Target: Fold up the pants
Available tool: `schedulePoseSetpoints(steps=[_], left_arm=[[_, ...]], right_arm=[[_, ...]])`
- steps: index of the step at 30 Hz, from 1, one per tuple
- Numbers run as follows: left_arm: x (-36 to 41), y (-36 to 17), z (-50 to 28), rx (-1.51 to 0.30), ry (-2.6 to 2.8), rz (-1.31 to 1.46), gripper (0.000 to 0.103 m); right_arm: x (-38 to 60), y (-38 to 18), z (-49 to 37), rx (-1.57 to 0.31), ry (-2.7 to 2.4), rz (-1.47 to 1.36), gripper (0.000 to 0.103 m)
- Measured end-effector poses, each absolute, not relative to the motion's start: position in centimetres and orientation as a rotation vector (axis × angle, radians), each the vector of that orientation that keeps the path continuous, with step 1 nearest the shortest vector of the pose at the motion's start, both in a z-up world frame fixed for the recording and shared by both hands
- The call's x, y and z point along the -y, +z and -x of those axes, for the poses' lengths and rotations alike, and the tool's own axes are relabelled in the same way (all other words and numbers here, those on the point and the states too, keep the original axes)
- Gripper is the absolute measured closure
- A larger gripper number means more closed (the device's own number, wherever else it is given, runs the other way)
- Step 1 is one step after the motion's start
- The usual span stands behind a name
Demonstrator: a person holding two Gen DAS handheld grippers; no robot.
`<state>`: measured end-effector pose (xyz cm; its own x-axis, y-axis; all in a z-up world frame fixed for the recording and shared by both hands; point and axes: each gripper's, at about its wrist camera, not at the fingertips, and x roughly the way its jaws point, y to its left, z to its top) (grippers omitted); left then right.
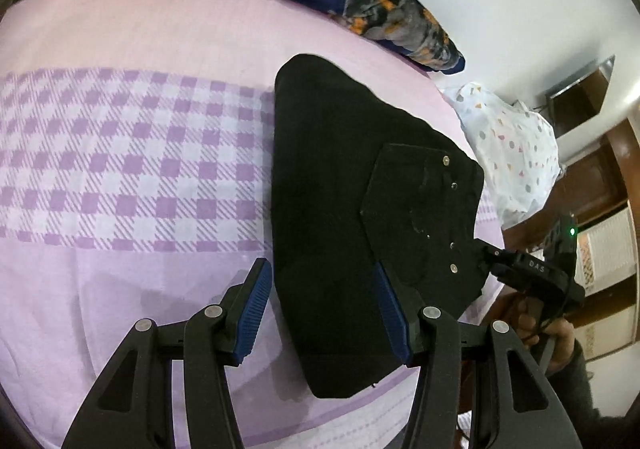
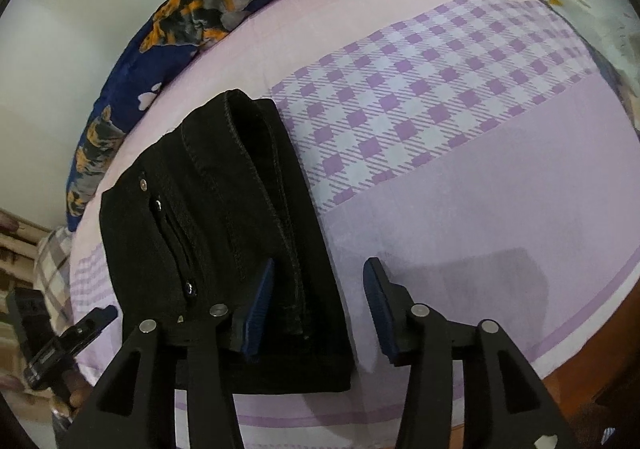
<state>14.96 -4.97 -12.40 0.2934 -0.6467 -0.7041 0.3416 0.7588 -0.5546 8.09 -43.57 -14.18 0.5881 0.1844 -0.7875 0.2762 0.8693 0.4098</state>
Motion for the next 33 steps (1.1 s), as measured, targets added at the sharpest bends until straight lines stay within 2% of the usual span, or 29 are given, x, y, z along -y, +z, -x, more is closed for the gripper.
schedulePoseSetpoints(steps=[16,24,33], left_arm=[[4.5,-14.9,-17.8,-1.207,-0.74,0.516,0.049],[4.1,-15.1,-17.8,-1.225,-0.745,0.547,0.062],[4.4,-15.2,-18.1,-1.222,-0.765,0.559,0.062]], right_arm=[[44.7,-13.8,-10.3,-0.99,0.097,-0.46,0.05],[46.8,-14.3,-12.4,-1.001,0.322,-0.536,0.047],[45.6,-14.9,-15.8,-1.016,0.588,-0.512,0.047]])
